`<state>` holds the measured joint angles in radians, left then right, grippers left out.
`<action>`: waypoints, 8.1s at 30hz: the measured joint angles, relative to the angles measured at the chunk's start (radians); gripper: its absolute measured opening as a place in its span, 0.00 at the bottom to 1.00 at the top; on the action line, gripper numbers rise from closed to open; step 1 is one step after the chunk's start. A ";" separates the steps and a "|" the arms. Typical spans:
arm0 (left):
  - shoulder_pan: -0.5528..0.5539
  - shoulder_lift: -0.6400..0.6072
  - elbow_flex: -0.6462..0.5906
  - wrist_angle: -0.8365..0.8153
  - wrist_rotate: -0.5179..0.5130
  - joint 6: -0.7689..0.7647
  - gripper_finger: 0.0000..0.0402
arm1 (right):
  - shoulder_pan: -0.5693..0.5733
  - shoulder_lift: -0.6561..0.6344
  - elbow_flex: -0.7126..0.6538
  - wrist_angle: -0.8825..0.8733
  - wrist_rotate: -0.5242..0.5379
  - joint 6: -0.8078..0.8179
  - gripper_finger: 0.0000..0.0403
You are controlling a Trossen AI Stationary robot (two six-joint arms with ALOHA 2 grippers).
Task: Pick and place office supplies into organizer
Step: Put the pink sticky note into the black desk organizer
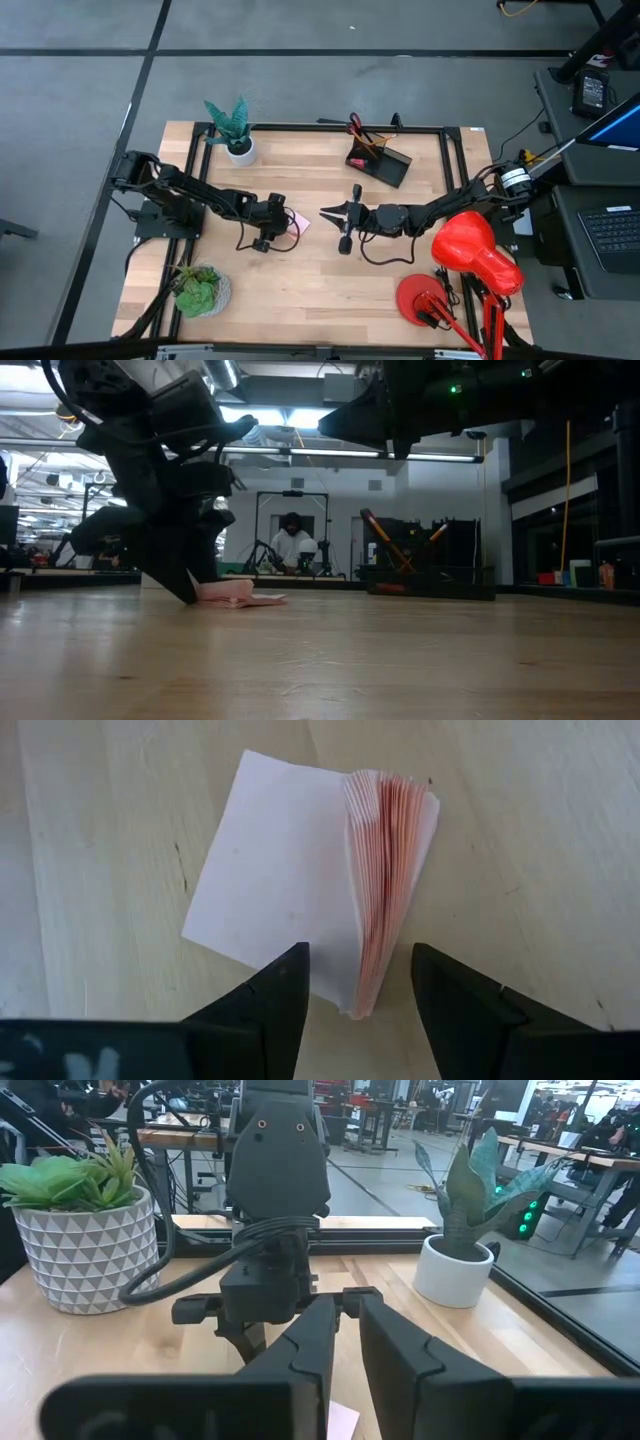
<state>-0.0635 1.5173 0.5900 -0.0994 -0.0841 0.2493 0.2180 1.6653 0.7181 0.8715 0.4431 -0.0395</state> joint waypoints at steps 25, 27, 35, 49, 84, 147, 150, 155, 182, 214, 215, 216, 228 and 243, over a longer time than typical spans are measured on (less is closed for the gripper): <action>0.001 0.001 0.000 0.001 -0.007 -0.008 0.13 | 0.000 0.000 0.000 0.000 0.000 0.000 0.14; 0.001 0.001 0.000 0.003 -0.006 -0.022 0.05 | 0.000 0.000 0.000 0.000 0.000 0.000 0.14; 0.000 0.000 0.000 0.002 -0.006 -0.052 0.01 | 0.000 0.000 0.000 0.000 0.000 0.000 0.14; 0.000 -0.137 -0.002 -0.001 -0.037 -0.047 0.01 | 0.000 0.000 0.000 0.000 0.000 0.000 0.14; -0.067 -0.246 0.085 -0.023 -0.285 0.092 0.01 | 0.000 0.009 0.404 -0.738 -0.053 0.009 0.40; -0.172 -0.246 0.085 0.036 -0.474 0.244 0.01 | -0.099 0.132 0.448 -0.845 -0.115 0.031 0.26; -0.172 -0.246 0.085 0.036 -0.474 0.244 0.01 | -0.099 0.132 0.448 -0.845 -0.115 0.031 0.15; -0.171 -0.246 0.085 0.036 -0.468 0.230 0.01 | -0.097 0.132 0.448 -0.848 -0.117 0.019 0.03; -0.133 -0.454 0.084 -0.059 -0.385 0.233 0.02 | -0.081 -0.050 0.449 -1.152 0.009 0.010 0.02; 0.158 -0.659 -0.162 0.215 0.002 0.146 0.01 | -0.139 -0.692 -0.183 -1.212 0.237 0.098 0.02; 0.158 -0.659 -0.162 0.216 0.002 0.146 0.01 | -0.152 -0.695 -0.186 -1.212 0.235 0.070 0.02; 0.158 -0.659 -0.162 0.219 0.002 0.146 0.00 | -0.166 -0.696 -0.189 -1.212 0.231 0.025 0.02; 0.158 -0.616 -0.161 0.264 0.001 0.130 0.01 | -0.352 -0.695 -0.253 -1.150 0.138 -0.132 0.02; 0.158 -0.576 -0.161 0.285 -0.001 0.138 0.01 | -0.504 -0.652 -0.268 -1.106 0.050 -0.301 0.02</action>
<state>0.0948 0.9417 0.4286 0.1852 -0.0849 0.3873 -0.2856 1.0134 0.4500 -0.2343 0.4936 -0.3403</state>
